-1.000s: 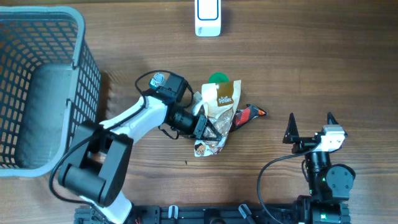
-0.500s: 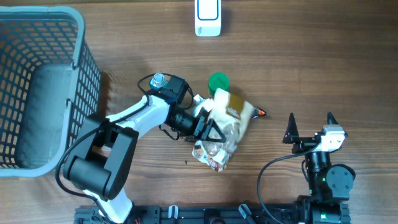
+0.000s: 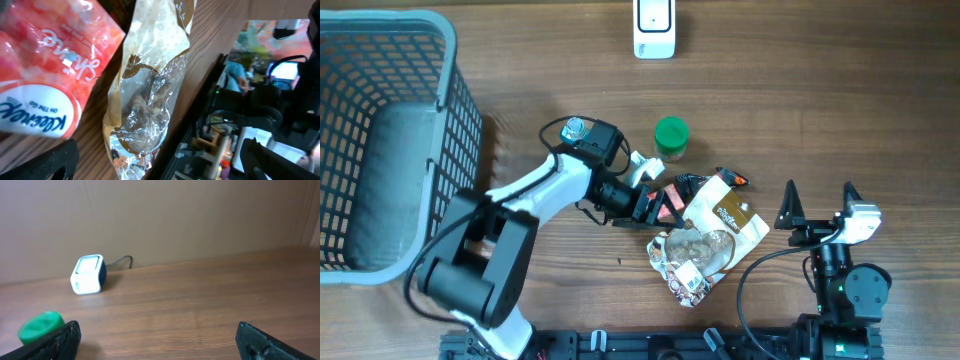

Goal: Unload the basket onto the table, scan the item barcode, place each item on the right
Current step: 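Release the bag and raise the left gripper back toward the basket, then reach the right gripper to the PawRee bag and grasp its top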

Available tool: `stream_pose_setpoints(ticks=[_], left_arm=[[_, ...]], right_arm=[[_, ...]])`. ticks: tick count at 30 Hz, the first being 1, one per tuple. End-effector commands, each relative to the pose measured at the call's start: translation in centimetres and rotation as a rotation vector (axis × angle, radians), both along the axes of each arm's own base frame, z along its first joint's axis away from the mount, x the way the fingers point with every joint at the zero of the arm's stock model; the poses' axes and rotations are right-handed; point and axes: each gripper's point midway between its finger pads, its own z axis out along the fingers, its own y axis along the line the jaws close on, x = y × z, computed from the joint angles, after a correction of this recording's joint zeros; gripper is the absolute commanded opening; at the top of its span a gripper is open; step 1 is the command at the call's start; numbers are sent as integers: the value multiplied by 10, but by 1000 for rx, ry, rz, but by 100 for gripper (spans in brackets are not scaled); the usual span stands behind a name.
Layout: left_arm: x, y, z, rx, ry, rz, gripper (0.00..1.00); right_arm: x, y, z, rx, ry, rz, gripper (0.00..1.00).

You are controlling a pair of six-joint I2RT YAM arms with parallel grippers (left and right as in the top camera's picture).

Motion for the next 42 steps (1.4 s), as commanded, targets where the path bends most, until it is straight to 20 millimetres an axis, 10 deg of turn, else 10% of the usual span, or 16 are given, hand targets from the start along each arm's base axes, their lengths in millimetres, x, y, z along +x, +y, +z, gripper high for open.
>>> stream_pose_setpoints(ticks=[1, 10, 16, 19, 24, 33, 42], left_arm=[[-1, -3, 27, 77, -149, 14, 100], [29, 21, 126, 179, -643, 264, 100], [81, 92, 173, 292, -837, 621, 100], [95, 129, 177, 274, -775, 724, 100], [100, 158, 177, 225, -699, 782, 100], [92, 165, 165, 272, -675, 749, 100], [86, 165, 159, 288, -645, 742, 100]], right_arm=[[-2, 13, 12, 178, -23, 73, 100], [-52, 16, 87, 256, 86, 50, 100], [-93, 30, 65, 491, 437, 27, 100], [-97, 72, 65, 554, 528, 265, 100], [-95, 72, 62, 588, 551, 253, 100], [-113, 79, -77, 978, 1004, 19, 97], [-99, 85, -87, 1016, 982, 75, 100]])
